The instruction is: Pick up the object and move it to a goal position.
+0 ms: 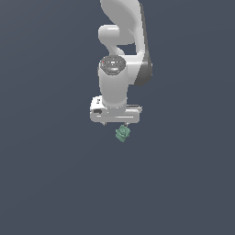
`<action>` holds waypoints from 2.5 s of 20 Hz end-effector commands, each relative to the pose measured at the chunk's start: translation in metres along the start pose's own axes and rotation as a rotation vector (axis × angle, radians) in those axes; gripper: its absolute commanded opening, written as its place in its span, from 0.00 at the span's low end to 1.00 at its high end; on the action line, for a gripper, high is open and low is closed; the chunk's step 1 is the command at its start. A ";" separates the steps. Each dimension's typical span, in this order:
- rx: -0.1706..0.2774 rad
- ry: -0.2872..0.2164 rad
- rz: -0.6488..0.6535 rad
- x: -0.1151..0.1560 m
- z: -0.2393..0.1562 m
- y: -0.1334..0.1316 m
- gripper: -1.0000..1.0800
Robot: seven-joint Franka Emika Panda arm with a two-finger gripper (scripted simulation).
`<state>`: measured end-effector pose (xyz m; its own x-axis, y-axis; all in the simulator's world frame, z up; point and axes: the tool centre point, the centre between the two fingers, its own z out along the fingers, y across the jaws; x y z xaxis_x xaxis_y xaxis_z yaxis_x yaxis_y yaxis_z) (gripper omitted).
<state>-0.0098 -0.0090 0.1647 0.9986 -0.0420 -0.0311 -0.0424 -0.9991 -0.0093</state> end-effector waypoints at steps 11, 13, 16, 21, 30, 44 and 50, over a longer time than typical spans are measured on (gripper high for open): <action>-0.034 0.008 0.018 0.005 -0.010 0.030 0.96; -0.033 0.008 0.017 0.005 -0.010 0.030 0.96; -0.031 0.008 0.025 0.004 -0.009 0.028 0.96; -0.029 0.010 0.063 0.003 -0.004 0.024 0.96; -0.020 0.016 0.209 -0.003 0.015 0.009 0.96; -0.004 0.027 0.548 -0.019 0.055 -0.022 0.96; 0.000 0.030 0.655 -0.026 0.067 -0.030 0.96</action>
<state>-0.0348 0.0210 0.1014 0.7831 -0.6218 -0.0033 -0.6218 -0.7831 0.0027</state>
